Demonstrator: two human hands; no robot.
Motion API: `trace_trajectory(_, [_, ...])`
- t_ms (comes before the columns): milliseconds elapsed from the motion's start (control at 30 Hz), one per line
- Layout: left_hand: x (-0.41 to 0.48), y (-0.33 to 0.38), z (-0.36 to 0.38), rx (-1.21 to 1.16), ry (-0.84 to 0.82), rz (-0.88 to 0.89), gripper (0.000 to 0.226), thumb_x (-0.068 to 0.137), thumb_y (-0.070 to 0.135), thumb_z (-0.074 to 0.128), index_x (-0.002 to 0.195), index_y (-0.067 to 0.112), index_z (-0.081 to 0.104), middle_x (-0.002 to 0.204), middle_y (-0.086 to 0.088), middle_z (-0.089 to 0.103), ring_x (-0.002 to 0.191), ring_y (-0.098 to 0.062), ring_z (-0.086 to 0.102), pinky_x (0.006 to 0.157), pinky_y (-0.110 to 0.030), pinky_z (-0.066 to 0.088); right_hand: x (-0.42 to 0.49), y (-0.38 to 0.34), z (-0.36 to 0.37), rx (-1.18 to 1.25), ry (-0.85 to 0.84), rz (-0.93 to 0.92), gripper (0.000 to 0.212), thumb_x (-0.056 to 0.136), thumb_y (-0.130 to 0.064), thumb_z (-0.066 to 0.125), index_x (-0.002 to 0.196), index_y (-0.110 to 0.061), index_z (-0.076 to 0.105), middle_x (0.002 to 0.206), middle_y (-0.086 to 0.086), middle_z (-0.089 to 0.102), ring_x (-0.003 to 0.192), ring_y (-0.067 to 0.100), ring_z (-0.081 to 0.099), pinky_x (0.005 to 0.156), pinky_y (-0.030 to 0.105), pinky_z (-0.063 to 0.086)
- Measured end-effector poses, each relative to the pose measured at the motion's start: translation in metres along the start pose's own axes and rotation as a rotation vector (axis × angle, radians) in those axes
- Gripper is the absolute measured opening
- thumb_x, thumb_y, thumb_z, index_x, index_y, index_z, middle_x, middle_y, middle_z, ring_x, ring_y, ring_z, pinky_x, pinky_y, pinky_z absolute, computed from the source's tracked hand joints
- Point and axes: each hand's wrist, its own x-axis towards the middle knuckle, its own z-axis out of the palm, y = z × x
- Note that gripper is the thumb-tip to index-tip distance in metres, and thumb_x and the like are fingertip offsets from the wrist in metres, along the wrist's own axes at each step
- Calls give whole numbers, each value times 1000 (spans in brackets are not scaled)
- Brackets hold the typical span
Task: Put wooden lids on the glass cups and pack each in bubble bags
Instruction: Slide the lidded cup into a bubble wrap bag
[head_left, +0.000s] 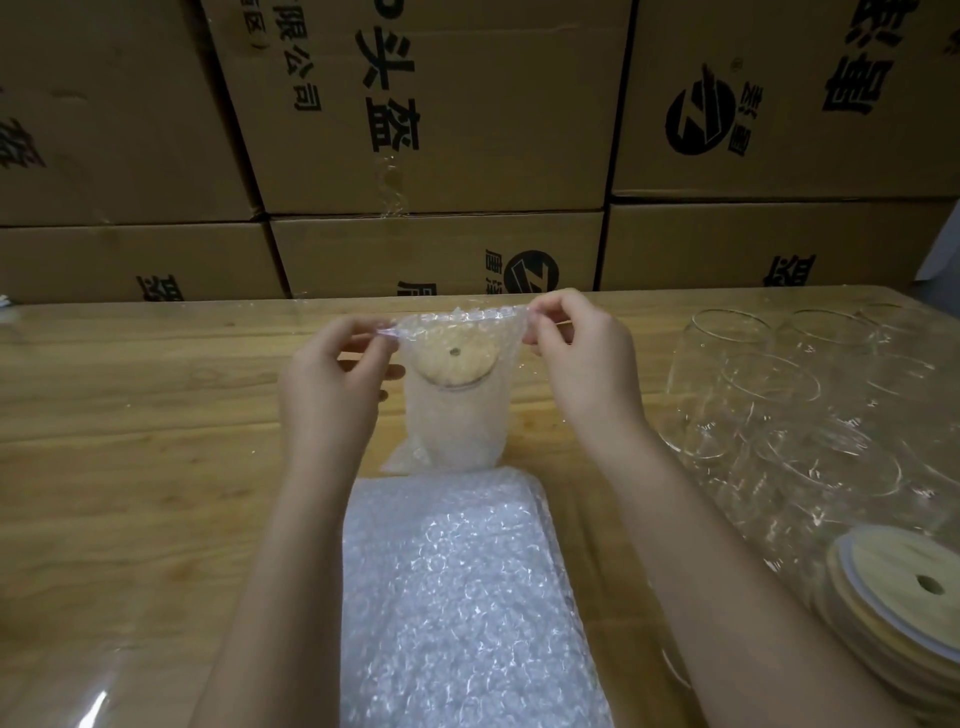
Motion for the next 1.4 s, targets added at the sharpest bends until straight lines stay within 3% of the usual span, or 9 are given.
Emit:
trace_trajectory(200, [-1,-1,2,-186,-92,-53,24,91,12,63,107,30,60,91,2,72,78,-8,71,64,-20,57,1,1,3,89,-7,13,15,96,-12,53,91,-22,63,90,-3,68,89,13,65,83,36,55])
trace_trajectory(433, [-6,-13,12,111,-485,-166,128,47,62,72,153,28,9,137,4,47,115,-16,54,85,-29,52,-5,11,1,181,-196,14,22,97,-12,50,104,-28,64,114,-12,60,102,3,60,86,16,49])
trace_trajectory(567, [-13,-26,28,148,-491,-151,116,59,46,84,152,27,17,145,2,41,121,-16,50,101,-40,47,-13,8,-2,3,-51,-244,32,96,-1,43,118,-15,61,128,-4,52,119,7,49,97,21,42])
trace_trajectory(667, [-16,-34,37,229,-452,-58,92,64,45,83,138,27,33,127,18,36,113,3,45,91,-23,42,-11,3,-6,-173,-148,-349,42,100,-10,40,141,-19,42,146,-6,41,139,9,31,115,34,25])
trace_trajectory(833, [-21,-37,45,277,-584,73,82,65,46,80,133,31,37,112,19,28,95,17,38,84,-14,37,-10,-7,-20,-285,10,-547,23,95,-4,51,110,-9,68,118,3,64,113,23,55,95,33,40])
trace_trajectory(967, [-30,-40,53,470,-641,167,85,77,49,72,147,29,26,143,9,35,126,-12,43,94,-24,36,-6,-1,-31,-366,-214,-307,20,95,-10,51,105,-16,68,105,-7,61,92,12,57,75,23,44])
trace_trajectory(1100, [-35,-43,57,656,-657,209,73,85,47,63,145,24,28,145,6,35,99,-16,57,84,-36,51,-5,16,-31,-441,-373,-100,18,93,-12,49,85,-10,65,88,-2,61,77,17,54,62,28,40])
trace_trajectory(1300, [-37,-52,64,659,-643,228,92,74,52,71,147,20,26,143,2,35,121,-21,46,95,-42,44,-11,12,-17,-260,-276,-20,22,91,-31,56,112,-29,63,89,-31,46,111,14,49,96,46,42])
trace_trajectory(1400, [-35,-52,66,641,-572,267,95,70,55,71,148,27,25,139,9,44,120,-16,47,90,-40,46,-19,-2,-6,-199,-293,-86,34,89,-41,58,122,-34,55,94,-34,44,119,10,42,94,31,39])
